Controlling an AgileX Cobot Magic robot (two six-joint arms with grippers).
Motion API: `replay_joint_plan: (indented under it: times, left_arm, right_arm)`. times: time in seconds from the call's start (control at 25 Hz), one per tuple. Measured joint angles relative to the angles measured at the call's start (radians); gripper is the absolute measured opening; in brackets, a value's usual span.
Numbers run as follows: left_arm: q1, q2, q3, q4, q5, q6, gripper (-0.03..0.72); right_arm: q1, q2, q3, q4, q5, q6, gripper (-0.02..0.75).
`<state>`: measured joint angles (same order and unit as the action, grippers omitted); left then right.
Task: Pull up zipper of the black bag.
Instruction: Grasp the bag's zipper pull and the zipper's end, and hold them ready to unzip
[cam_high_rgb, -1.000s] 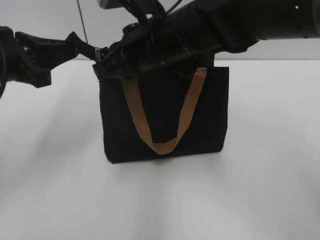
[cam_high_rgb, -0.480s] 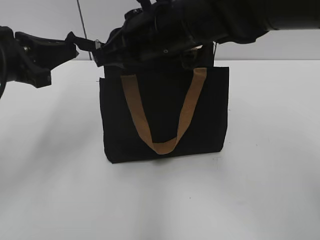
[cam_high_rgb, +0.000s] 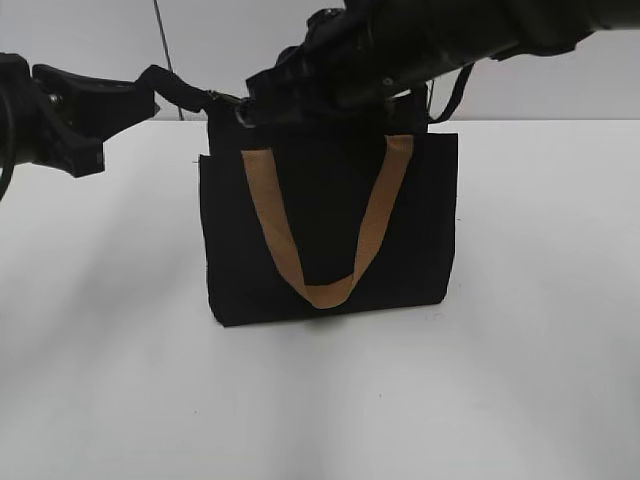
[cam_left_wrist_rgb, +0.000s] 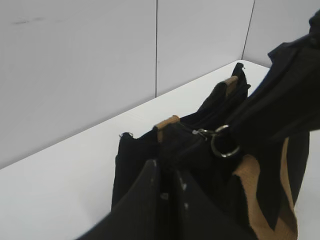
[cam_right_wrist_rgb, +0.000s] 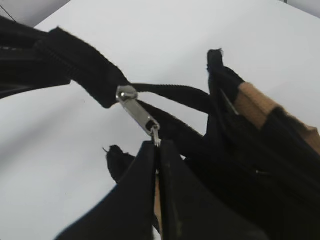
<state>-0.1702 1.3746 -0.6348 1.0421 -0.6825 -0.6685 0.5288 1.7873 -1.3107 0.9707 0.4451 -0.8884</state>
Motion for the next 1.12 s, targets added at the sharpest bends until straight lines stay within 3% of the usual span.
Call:
replay_joint_plan:
  times: [0.32, 1.12]
  left_arm:
    - [-0.004, 0.000, 0.000, -0.020, -0.015, 0.000, 0.021]
    - [-0.005, -0.103, 0.000, -0.056, 0.044, 0.000, 0.021]
  right_arm:
    - [-0.030, -0.032, 0.000, -0.070, 0.068, 0.074, -0.001]
    - [-0.032, -0.032, -0.005, -0.158, 0.054, 0.154, -0.001]
